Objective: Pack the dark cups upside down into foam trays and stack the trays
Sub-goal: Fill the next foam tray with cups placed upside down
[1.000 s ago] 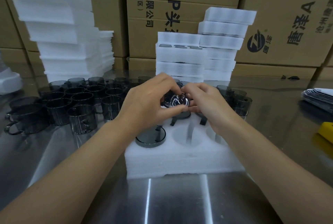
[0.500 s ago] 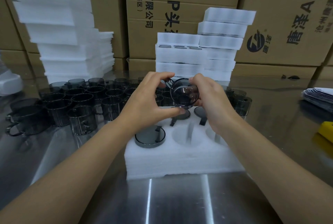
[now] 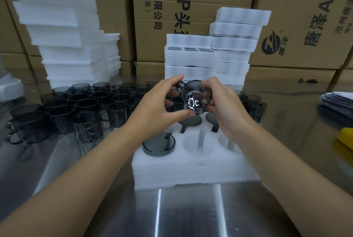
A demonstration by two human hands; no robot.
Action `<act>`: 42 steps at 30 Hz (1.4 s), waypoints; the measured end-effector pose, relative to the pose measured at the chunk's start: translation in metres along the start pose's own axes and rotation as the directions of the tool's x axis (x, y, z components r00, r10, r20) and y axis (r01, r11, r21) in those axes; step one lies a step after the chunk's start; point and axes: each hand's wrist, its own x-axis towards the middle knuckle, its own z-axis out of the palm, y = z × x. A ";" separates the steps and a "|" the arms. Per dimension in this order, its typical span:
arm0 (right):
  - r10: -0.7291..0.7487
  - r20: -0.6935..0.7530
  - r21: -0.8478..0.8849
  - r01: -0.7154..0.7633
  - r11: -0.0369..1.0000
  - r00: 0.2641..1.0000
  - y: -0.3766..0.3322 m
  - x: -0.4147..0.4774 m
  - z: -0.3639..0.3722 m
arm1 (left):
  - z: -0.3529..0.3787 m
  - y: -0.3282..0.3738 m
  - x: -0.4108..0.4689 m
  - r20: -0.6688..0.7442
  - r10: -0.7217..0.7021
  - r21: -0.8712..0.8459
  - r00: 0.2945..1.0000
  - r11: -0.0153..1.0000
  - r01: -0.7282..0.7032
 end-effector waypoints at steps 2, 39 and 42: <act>0.006 -0.012 0.012 -0.006 1.000 1.000 0.000 0.000 0.000 | 0.000 -0.001 0.000 0.003 -0.004 -0.001 1.000 1.000 0.004; -0.043 -0.009 0.149 0.044 0.988 0.999 -0.001 0.000 -0.006 | -0.001 0.001 0.000 0.030 -0.059 -0.004 0.998 0.998 0.059; -0.028 0.048 0.093 0.024 0.995 0.998 -0.002 -0.002 -0.008 | -0.002 0.004 -0.002 0.034 -0.075 -0.031 0.997 0.997 0.077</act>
